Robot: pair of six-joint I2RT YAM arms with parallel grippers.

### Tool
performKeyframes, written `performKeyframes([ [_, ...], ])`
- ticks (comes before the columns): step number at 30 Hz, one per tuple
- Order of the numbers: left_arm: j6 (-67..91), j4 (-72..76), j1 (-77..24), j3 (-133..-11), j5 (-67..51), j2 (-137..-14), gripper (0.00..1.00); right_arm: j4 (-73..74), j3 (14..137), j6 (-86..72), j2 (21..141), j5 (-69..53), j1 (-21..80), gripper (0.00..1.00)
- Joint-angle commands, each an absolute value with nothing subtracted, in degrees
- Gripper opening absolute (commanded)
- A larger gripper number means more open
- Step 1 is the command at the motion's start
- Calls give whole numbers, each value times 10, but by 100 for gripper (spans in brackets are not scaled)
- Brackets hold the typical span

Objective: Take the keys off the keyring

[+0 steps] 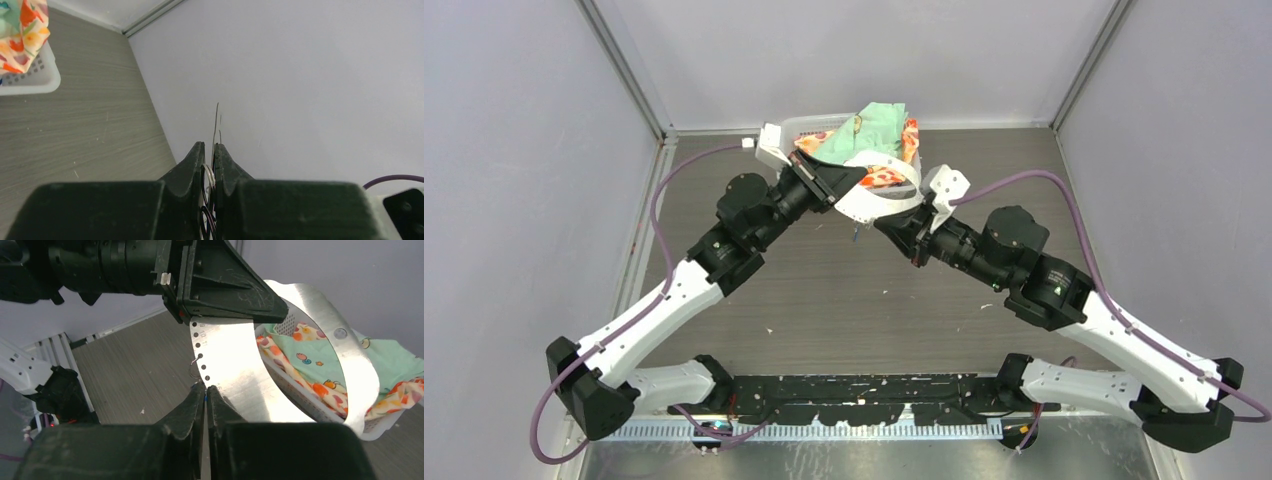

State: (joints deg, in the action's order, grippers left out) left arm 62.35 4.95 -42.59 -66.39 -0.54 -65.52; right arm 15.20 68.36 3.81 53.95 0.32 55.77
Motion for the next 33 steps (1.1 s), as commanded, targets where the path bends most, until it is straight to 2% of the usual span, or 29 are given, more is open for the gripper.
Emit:
performKeyframes([
  [1,646,225,-425,-610,34,-611,1,66,629,-60,484,39,559,19],
  [3,647,303,-425,-583,39,-605,1,41,612,-128,467,53,558,36],
  [5,657,367,-425,-558,43,-604,0,26,597,-176,459,48,559,48],
  [9,673,540,-425,-515,46,-617,1,-48,537,-210,441,-10,558,59],
  [13,670,596,-425,-543,6,-640,0,-190,465,-201,425,-9,559,71],
  [19,683,640,-426,-593,-41,-679,0,-427,393,-123,470,-2,559,74],
  [21,700,654,-425,-599,-40,-689,0,-538,362,-128,488,35,558,77],
  [23,711,673,-425,-607,-47,-698,1,-590,355,-151,500,36,552,79],
  [25,722,696,-425,-617,-60,-708,1,-551,373,-192,503,17,540,78],
  [28,739,725,-425,-631,-83,-721,0,-549,394,-287,517,-91,488,74],
  [30,744,729,-425,-637,-94,-723,0,-600,399,-373,529,-160,431,67],
  [33,752,733,-425,-644,-104,-728,1,-689,398,-495,559,-214,351,67],
])
